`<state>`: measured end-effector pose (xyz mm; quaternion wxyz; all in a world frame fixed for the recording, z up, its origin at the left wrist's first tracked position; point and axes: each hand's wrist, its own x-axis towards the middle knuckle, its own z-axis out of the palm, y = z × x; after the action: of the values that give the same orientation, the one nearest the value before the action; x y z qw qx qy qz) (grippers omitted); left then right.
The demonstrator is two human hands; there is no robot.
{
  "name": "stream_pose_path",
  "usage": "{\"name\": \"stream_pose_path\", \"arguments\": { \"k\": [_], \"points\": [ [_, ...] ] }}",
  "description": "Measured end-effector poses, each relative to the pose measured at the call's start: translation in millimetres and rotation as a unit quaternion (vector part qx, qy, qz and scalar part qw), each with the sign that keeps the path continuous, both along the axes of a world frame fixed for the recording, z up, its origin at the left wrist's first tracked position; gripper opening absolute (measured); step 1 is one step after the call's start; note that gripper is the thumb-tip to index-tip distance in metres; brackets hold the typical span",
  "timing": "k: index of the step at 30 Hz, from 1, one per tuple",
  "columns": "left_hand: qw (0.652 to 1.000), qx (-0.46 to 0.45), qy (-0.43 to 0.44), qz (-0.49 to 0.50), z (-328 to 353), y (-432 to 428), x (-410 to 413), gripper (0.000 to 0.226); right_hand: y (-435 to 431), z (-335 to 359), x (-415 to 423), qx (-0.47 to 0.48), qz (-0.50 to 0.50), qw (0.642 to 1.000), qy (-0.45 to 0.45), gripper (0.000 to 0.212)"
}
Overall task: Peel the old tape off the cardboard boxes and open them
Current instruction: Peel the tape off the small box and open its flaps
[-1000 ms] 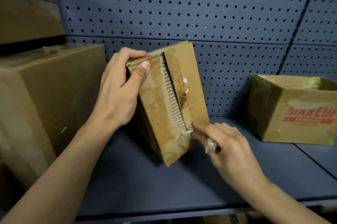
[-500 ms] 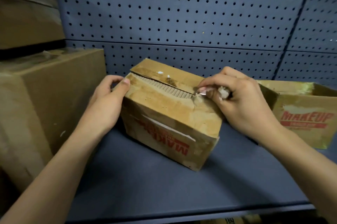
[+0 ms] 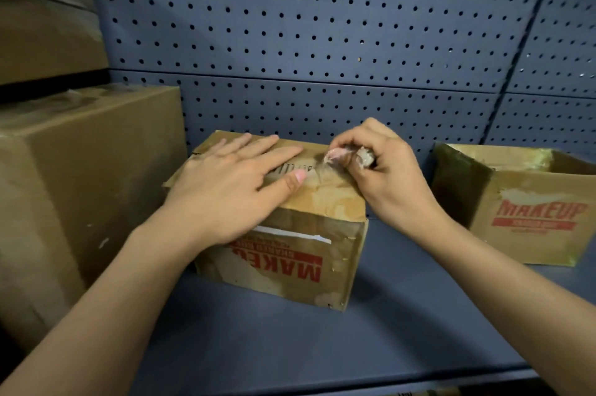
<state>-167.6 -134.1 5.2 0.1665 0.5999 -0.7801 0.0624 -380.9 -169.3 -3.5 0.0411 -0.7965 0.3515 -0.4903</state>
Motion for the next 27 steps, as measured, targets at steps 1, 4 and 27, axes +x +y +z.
{"name": "stream_pose_path", "arguments": {
  "k": [1,4,27],
  "points": [
    [1.000,0.003,0.001,0.002,1,0,0,0.073,-1,-4,-1,-0.004,0.001,1.000,-0.029,0.014],
    [1.000,0.006,0.002,0.008,1,2,-3,0.070,-6,-17,-6,0.054,0.029,0.983,-0.175,0.024],
    [1.000,0.001,-0.002,0.031,0,-1,-6,0.071,-6,-17,-1,0.188,0.116,0.894,-0.390,0.024]
  ]
}}
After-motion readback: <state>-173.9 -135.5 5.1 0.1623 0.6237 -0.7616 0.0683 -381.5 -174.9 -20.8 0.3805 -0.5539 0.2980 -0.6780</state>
